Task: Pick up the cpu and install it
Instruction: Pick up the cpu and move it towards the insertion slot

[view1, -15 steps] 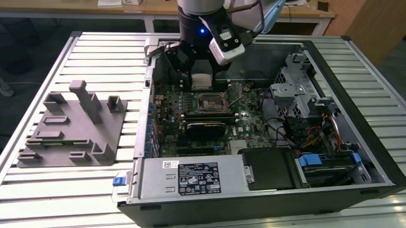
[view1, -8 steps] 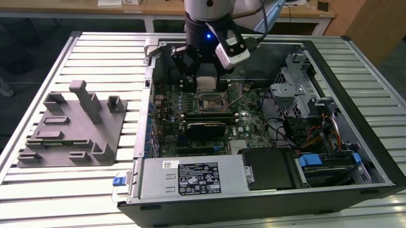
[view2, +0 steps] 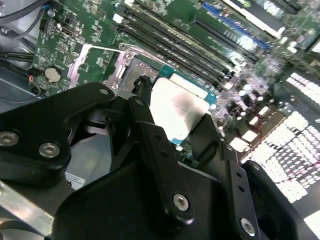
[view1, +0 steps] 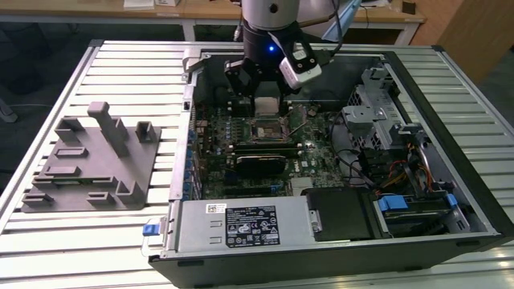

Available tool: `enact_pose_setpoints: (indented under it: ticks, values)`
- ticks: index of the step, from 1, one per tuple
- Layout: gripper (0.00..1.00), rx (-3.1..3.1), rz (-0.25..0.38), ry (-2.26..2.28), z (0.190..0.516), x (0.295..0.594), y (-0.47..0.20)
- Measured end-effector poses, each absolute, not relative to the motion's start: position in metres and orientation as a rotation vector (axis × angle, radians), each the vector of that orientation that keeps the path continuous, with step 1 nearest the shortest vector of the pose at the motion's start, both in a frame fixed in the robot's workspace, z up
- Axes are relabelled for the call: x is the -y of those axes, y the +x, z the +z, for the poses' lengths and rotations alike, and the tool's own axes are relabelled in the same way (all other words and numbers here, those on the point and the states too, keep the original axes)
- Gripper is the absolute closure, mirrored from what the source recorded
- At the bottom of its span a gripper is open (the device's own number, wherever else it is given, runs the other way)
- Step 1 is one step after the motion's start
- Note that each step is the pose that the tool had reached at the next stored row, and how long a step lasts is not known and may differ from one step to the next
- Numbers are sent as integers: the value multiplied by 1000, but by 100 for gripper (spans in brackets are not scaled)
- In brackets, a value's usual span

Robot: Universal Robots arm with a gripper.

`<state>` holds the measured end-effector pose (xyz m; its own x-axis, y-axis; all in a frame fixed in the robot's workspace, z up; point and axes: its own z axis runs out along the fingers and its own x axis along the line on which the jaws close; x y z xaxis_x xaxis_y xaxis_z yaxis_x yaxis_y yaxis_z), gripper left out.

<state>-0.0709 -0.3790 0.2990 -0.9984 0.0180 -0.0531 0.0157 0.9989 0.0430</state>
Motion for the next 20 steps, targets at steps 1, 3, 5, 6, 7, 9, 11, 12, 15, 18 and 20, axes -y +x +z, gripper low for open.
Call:
enact_pose_setpoints:
  ticks: [1,3,5,6,7,9,11,12,15,18,20]
  values:
    - [45,-3087,66,26,298,377,-70]
    - [45,-3087,66,26,294,375,-68]
    - [45,-3087,66,26,291,373,-67]
    - [45,-3087,66,26,289,372,-66]
    - [45,-3087,66,26,287,371,-65]
    - [45,-3087,66,25,284,368,-64]
    - [45,-3087,66,25,281,365,-63]
    - [45,-3087,66,25,279,364,-62]
    - [45,-3088,66,25,275,359,-59]
    - [45,-3088,66,24,271,355,-57]
    - [45,-3088,66,24,268,354,-56]
